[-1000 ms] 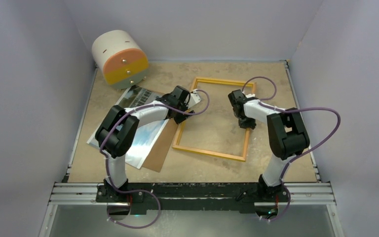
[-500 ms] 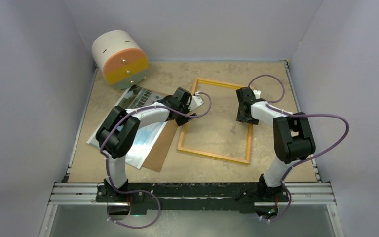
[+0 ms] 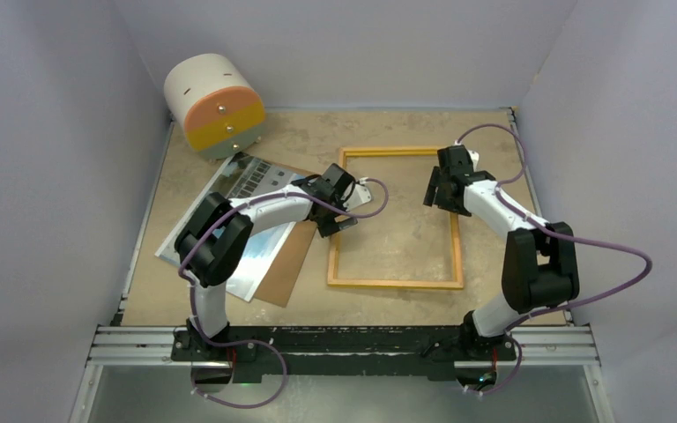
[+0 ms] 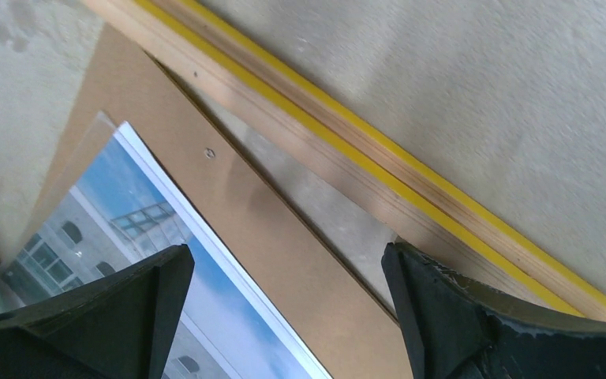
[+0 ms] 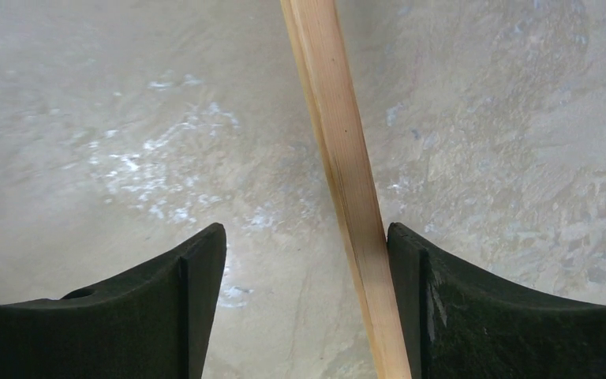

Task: Put the photo into the frame
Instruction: Turn over the photo frame at the center of the board.

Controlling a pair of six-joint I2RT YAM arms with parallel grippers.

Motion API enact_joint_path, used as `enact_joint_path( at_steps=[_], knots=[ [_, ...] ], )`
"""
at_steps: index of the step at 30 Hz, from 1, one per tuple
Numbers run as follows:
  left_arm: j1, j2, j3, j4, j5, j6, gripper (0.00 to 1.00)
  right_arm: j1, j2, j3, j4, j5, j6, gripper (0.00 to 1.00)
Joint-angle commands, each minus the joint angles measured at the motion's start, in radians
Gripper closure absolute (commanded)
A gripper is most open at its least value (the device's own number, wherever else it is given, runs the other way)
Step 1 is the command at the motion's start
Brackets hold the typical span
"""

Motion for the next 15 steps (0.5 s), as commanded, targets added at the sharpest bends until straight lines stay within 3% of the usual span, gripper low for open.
enact_joint_path(
  at_steps=[1, 6, 13, 15],
  knots=[
    [-0.014, -0.045, 0.107, -0.09, 0.194, -0.08, 0.0, 0.039, -0.075, 0.014, 0.059, -0.217, 0.063, 0.24],
    [0.054, -0.112, 0.149, -0.164, 0.289, -0.087, 0.0, 0.031, -0.067, 0.008, -0.016, -0.171, 0.067, 0.24],
    [0.061, -0.025, 0.028, -0.06, 0.167, -0.06, 0.0, 0.023, -0.055, -0.05, -0.012, -0.075, 0.122, 0.26],
    [0.085, -0.031, 0.043, -0.078, 0.198, -0.063, 0.0, 0.022, -0.067, -0.054, -0.019, -0.054, 0.127, 0.24]
  ],
)
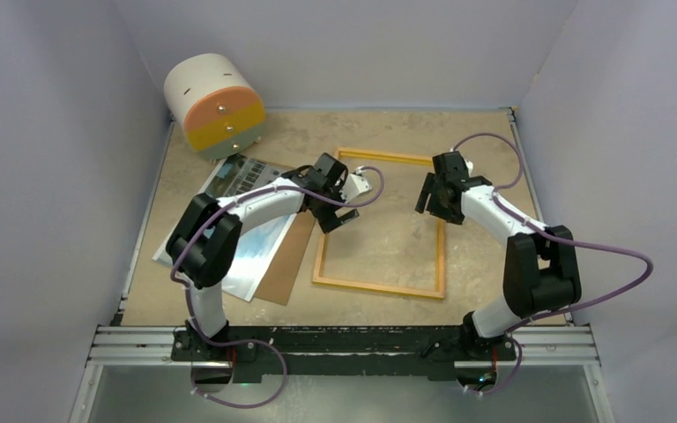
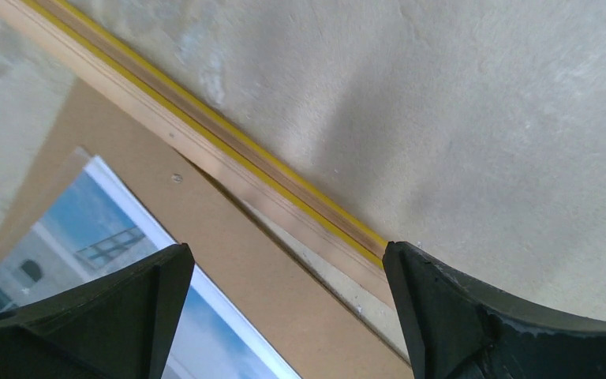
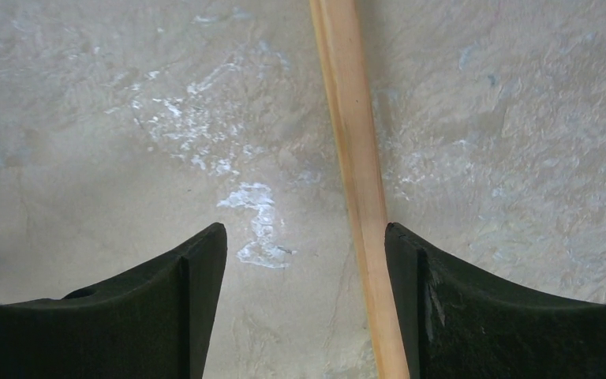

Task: Put the photo into the frame
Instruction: Turn over the photo frame at the center of the board, then move the photo frame to the center of the board.

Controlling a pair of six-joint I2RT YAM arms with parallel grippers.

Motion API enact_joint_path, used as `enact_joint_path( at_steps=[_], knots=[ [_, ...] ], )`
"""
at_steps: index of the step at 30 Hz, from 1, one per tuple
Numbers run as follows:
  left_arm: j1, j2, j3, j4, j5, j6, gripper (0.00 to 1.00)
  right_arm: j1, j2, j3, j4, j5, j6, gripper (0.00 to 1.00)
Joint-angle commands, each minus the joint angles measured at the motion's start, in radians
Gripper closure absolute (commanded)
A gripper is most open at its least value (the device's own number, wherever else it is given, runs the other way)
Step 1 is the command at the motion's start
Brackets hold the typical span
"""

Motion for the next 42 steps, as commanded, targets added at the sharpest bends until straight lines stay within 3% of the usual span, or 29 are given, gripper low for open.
enact_joint_path(
  at_steps=[1, 7, 16, 22, 31, 35, 42],
  knots=[
    [0.043, 0.02, -0.002, -0.004, 0.008, -0.013, 0.0, -0.003, -0.025, -0.015, -0.023, 0.05, 0.046, 0.24],
    [0.122, -0.058, -0.002, 0.019, 0.004, 0.037, 0.0, 0.001, -0.067, 0.044, -0.02, 0.04, 0.031, 0.24],
    [0.119, 0.011, -0.044, 0.096, -0.047, 0.028, 0.0, 0.027, -0.099, 0.057, 0.011, -0.115, 0.067, 0.24],
    [0.051, 0.076, -0.058, 0.157, -0.101, 0.019, 0.0, 0.043, -0.122, 0.035, 0.048, -0.215, 0.104, 0.25],
    [-0.027, 0.125, 0.068, 0.093, -0.097, -0.007, 0.0, 0.045, -0.138, -0.017, 0.103, -0.294, 0.134, 0.26],
    [0.047, 0.05, 0.109, -0.005, -0.03, -0.005, 0.0, 0.104, -0.115, 0.012, 0.123, -0.303, 0.154, 0.27],
    [0.308, -0.175, 0.081, -0.175, 0.067, 0.13, 0.0, 0.308, 0.034, 0.142, 0.193, -0.304, 0.225, 0.28]
  ],
)
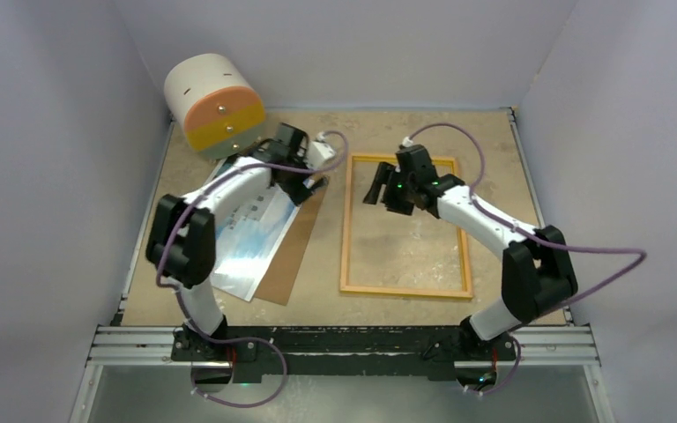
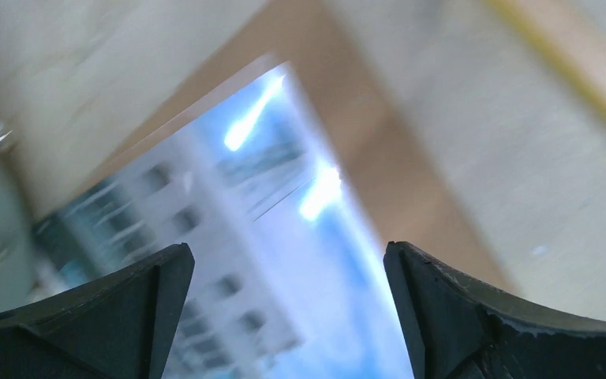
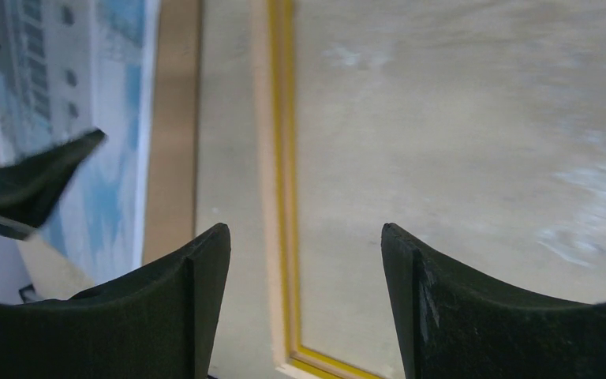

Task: Put the photo into the frame
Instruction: Move the photo frame to the center of the board.

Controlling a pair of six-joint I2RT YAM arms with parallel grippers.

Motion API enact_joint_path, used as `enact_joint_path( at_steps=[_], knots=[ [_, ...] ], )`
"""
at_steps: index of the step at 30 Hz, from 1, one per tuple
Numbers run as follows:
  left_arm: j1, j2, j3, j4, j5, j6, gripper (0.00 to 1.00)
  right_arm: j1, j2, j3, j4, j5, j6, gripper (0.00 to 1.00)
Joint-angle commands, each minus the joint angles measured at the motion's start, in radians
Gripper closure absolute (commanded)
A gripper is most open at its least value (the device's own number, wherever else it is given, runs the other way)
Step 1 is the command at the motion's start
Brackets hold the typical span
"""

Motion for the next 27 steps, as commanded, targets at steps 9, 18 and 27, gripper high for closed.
enact_joint_path(
  at_steps=[9, 18, 27],
  knots=[
    [0.649, -0.331, -0.142, -0.062, 0.035, 0.293, 0.0, 0.297, 0.362, 0.312, 0.115, -0.01, 0.084, 0.25],
    [0.877, -0.301, -0.429, 0.485, -0.252, 0.313, 0.02, 0.357, 0.465, 0.351, 0.114, 0.045, 0.093, 0.25],
    [0.899, -0.138, -0.444, 0.674, -0.369, 0.177, 0.04, 0.359, 0.454, 0.246, 0.183, 0.043, 0.1, 0.25]
  ],
)
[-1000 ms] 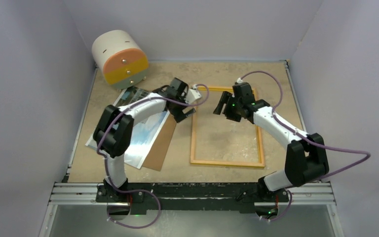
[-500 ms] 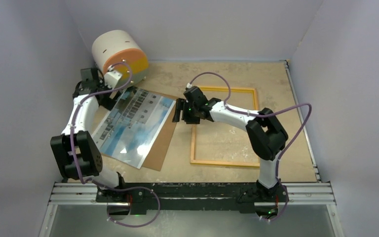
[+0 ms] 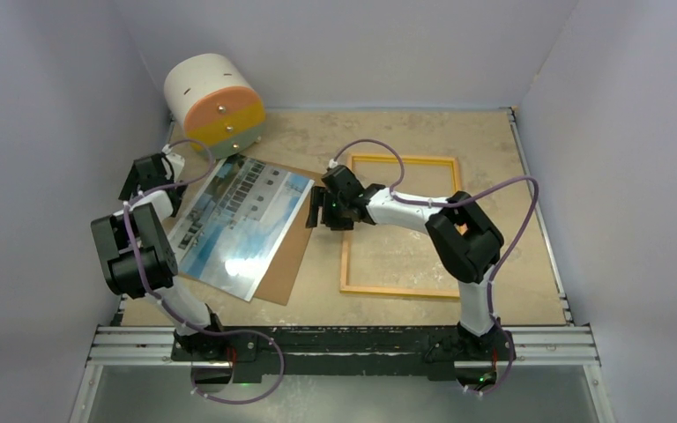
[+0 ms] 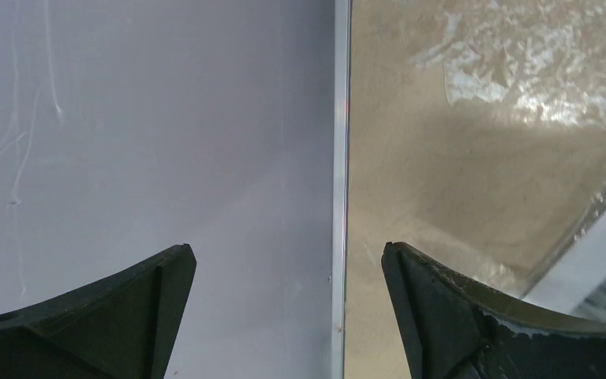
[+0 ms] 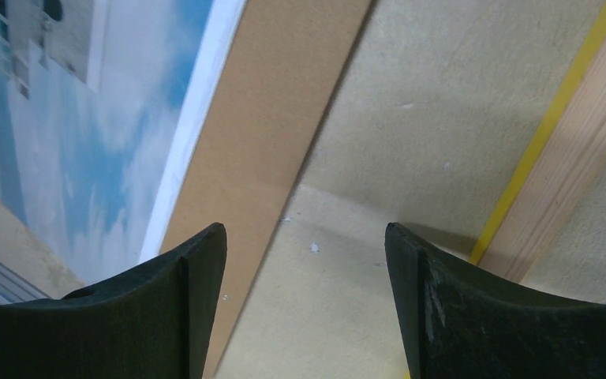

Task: Put the photo into the frame
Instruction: Move the photo frame to the center of the board, then move the photo frame item to the center of the board.

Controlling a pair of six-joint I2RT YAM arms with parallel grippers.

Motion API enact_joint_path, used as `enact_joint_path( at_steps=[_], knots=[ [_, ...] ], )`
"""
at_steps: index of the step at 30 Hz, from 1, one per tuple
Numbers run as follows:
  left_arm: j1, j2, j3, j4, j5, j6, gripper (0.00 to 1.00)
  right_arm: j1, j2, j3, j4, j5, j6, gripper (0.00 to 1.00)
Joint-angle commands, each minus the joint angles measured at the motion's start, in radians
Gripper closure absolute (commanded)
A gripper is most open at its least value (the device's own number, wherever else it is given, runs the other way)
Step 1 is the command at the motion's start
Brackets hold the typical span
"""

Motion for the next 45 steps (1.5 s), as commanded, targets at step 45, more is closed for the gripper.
enact_joint_path(
  at_steps=[45],
  knots=[
    [-0.227, -0.047, -0.045, -0.159, 0.105, -0.157, 0.0, -0.034, 0.009, -0.066, 0.061, -0.114, 0.103, 0.27]
  ],
)
